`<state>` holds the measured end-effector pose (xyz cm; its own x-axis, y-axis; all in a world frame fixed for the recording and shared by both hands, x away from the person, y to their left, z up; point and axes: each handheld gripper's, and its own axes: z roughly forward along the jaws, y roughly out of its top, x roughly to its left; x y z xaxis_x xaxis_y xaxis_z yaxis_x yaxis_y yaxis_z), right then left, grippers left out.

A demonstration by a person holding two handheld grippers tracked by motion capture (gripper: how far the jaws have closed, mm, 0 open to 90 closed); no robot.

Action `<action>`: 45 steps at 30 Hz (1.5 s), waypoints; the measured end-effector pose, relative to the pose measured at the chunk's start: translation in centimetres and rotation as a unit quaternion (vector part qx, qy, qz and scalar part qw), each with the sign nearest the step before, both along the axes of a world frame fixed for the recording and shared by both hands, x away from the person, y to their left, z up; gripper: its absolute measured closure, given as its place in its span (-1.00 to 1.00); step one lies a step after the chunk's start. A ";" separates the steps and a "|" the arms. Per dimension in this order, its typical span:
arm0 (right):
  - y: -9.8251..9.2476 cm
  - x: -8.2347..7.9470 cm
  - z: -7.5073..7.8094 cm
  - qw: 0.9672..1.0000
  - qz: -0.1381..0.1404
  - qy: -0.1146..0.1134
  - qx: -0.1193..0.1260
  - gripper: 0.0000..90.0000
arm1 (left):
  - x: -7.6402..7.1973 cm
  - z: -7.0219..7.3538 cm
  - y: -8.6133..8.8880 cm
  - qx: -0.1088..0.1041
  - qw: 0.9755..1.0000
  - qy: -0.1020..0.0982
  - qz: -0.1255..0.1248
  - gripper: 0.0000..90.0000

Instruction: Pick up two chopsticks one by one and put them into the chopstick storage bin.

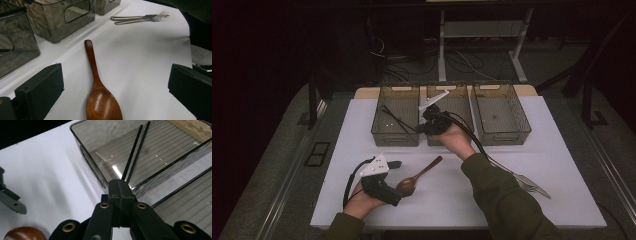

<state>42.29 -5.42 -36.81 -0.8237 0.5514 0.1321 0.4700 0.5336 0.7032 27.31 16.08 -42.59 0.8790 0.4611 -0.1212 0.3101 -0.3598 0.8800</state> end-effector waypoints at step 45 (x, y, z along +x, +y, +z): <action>-7.2 -3.6 0.7 0.996 -0.016 -0.032 0.081 0.04 | -0.1 -0.2 -0.1 0.012 1.000 0.002 0.007 -1.00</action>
